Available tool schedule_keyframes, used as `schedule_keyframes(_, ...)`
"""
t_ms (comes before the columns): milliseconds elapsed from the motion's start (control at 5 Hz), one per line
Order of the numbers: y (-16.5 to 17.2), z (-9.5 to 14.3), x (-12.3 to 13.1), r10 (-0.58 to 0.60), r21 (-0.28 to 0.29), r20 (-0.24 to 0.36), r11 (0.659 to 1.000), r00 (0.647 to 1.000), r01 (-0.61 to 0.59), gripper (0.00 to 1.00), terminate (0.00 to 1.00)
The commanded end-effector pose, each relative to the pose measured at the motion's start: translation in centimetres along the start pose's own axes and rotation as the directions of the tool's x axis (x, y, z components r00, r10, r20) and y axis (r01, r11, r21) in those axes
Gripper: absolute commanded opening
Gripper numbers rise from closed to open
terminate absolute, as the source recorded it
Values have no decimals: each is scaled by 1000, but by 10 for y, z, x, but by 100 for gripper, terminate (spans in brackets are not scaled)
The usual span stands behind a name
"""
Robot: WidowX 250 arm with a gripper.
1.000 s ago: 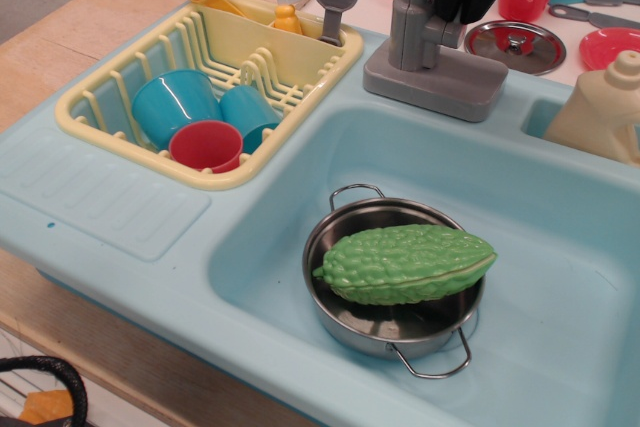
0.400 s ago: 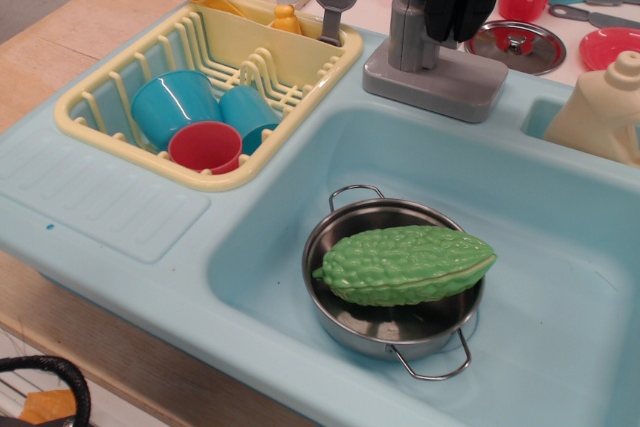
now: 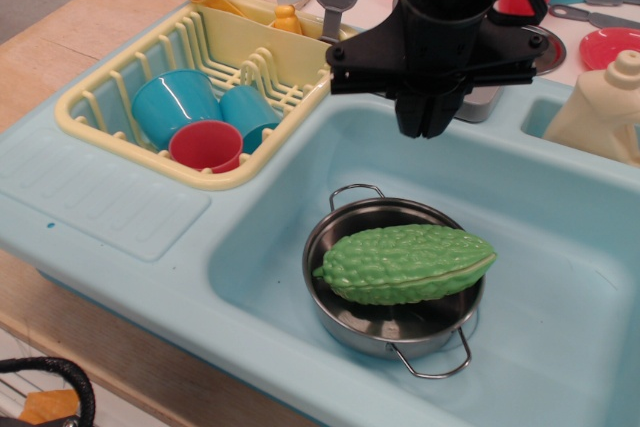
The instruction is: Turn lever vertical to front
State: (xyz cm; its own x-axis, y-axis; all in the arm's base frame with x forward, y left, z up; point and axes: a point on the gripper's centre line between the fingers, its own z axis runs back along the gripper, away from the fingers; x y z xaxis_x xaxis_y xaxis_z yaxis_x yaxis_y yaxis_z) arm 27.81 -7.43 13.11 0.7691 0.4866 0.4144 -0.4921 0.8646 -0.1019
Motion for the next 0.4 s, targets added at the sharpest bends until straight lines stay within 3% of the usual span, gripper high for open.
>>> schedule_keyframes(0, -2, 17, 5, -3, -27, 30, 1000, 1000, 4, 100, 0)
schedule_keyframes(200, -2, 17, 5, -3, -27, 30, 1000, 1000, 4, 100, 100)
